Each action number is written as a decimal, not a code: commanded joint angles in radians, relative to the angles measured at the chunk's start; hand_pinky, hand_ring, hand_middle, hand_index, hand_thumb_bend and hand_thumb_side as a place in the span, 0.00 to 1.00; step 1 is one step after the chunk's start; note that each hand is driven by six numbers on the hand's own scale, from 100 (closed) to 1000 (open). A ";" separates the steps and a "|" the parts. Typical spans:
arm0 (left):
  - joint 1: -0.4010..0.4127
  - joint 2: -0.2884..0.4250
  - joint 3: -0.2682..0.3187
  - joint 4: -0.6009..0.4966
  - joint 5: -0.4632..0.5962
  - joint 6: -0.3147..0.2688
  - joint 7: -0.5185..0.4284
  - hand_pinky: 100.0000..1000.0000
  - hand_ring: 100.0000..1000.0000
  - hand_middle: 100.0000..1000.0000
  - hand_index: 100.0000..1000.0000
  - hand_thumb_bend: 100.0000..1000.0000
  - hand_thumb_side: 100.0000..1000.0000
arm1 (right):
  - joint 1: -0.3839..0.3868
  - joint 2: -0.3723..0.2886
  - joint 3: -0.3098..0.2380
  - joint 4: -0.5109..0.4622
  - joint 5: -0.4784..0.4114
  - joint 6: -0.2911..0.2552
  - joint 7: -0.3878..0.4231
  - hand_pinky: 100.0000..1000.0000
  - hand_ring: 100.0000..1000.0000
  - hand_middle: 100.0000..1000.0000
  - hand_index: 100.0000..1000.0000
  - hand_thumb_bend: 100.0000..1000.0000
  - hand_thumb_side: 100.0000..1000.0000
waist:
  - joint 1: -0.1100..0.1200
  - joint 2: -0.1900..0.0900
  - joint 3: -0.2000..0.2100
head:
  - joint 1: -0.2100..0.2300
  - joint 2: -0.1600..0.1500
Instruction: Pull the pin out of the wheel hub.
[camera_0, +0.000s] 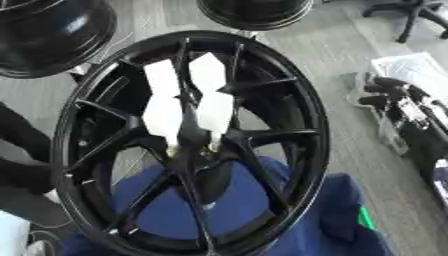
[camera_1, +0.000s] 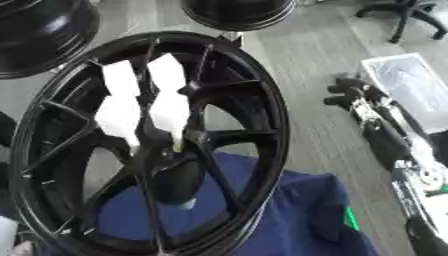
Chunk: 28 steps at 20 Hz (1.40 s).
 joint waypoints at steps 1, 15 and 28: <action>-0.072 0.050 -0.065 -0.004 -0.033 0.044 -0.145 0.65 0.83 0.73 0.76 0.00 0.56 | -0.001 -0.027 -0.005 -0.012 0.010 0.000 -0.002 0.97 0.74 0.73 0.82 0.00 0.57 | -0.003 -0.019 0.001 | -0.004 -0.016; -0.246 -0.007 -0.211 -0.035 -0.024 0.068 -0.599 0.66 0.83 0.79 0.85 0.07 0.74 | 0.004 -0.028 0.003 -0.014 0.026 -0.001 0.002 0.97 0.74 0.73 0.82 0.00 0.58 | -0.003 -0.017 0.003 | -0.010 -0.015; -0.300 -0.106 -0.348 -0.035 -0.206 0.262 -0.566 0.68 0.83 0.79 0.85 0.24 0.41 | 0.008 -0.028 0.011 -0.014 0.037 -0.001 0.008 0.97 0.74 0.74 0.82 0.00 0.58 | -0.005 -0.018 0.005 | -0.005 -0.011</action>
